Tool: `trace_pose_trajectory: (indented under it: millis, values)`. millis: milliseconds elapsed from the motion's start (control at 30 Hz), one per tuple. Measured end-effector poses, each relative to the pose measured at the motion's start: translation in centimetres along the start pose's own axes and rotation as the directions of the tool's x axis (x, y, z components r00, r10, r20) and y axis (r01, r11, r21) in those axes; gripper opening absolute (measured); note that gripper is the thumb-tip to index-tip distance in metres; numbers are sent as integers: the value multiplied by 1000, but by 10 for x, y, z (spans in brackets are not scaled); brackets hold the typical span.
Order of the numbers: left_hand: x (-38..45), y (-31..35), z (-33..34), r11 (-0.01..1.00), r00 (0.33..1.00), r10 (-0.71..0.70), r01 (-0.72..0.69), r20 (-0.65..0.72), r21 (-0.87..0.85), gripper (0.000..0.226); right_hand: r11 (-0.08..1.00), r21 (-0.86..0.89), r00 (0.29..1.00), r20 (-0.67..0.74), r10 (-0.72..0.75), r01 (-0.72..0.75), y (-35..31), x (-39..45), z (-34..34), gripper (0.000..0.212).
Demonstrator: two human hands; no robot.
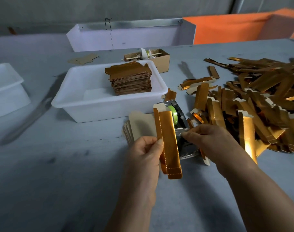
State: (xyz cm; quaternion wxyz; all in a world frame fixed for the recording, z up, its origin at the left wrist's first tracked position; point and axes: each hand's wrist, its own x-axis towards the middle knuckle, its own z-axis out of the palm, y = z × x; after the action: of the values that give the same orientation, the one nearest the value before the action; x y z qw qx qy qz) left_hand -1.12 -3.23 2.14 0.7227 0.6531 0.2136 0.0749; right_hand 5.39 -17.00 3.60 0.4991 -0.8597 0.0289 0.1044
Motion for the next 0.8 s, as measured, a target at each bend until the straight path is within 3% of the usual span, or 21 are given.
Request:
trace_pose_trajectory:
  millis: [133, 367, 600, 800]
  values:
    - [1, 1, 7, 997, 998, -34, 37, 44, -68, 13, 997, 76, 1000, 5, 22, -22, -1, 1, 2, 13]
    - [3, -4, 8, 996, 998, -50, 52, 27, -75, 15, 959, 251, 980, -182, -86, 131, -1, -11, 10, 17]
    - [5, -1, 13, 993, 997, 54, -47, 60, -109, 11, 991, -44, 969, -207, -133, 127, 16, -20, 12, 19]
    - [9, -2, 23, 991, 981, 115, -124, 155, 52, 9, 987, -79, 959, -239, -154, 139, 16, -26, 18, 19]
